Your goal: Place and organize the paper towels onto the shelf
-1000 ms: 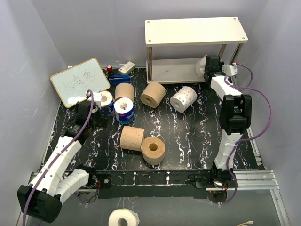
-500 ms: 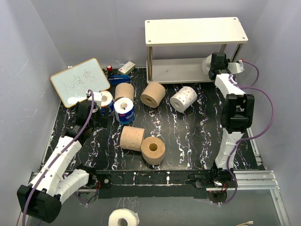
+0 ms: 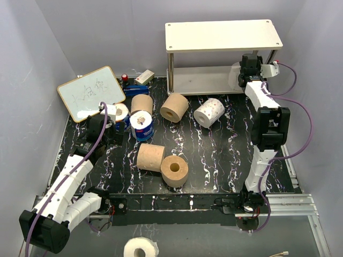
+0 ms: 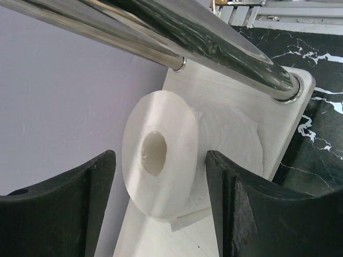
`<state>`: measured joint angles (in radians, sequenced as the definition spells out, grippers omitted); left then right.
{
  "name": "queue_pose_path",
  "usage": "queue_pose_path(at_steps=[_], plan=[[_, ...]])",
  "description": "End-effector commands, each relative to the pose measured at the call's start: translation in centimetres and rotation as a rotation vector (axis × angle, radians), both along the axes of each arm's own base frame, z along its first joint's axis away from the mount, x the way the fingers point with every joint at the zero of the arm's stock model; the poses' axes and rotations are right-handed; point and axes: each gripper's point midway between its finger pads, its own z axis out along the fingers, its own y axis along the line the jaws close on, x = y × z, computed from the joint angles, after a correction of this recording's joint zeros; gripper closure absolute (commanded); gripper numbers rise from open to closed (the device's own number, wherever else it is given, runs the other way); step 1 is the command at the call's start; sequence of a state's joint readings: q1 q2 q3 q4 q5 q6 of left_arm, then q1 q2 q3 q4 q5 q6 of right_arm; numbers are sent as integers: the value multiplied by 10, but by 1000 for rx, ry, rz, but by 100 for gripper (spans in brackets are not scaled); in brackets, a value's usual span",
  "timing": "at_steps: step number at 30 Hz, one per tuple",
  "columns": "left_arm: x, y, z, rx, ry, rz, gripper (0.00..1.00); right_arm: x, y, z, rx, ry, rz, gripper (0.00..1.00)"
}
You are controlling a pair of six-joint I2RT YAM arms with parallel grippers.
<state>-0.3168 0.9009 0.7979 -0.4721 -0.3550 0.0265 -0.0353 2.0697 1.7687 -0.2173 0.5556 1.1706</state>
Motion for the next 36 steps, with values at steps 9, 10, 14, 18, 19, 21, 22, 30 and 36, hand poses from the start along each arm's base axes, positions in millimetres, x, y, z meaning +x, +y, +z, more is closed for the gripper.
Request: queue_pose_path(at_steps=[9, 10, 14, 18, 19, 21, 22, 30, 36], plan=[[-1, -3, -4, 2, 19, -15, 2, -96, 16, 75, 31, -213, 57, 30], [0, -3, -4, 4, 19, -14, 2, -109, 18, 75, 21, -198, 67, 30], [-1, -3, -5, 2, 24, -16, 2, -157, 41, 87, -130, -93, 154, 28], [-1, -4, -7, -6, 34, -17, 2, -185, 89, 102, -296, 37, 437, 20], [-1, -4, -9, -12, 41, -16, 2, -191, 108, 103, -349, 78, 521, 20], [-3, -8, -12, -38, 57, -29, 2, -204, 148, 99, -464, 157, 688, 20], [-3, -9, -14, -45, 63, -33, 2, -212, 163, 95, -519, 210, 740, 19], [-3, -7, -13, -48, 61, -25, 2, -260, 221, 23, -891, 729, 952, 13], [-3, -7, -13, -48, 60, -26, 2, -268, 237, -10, -1016, 862, 979, 9]])
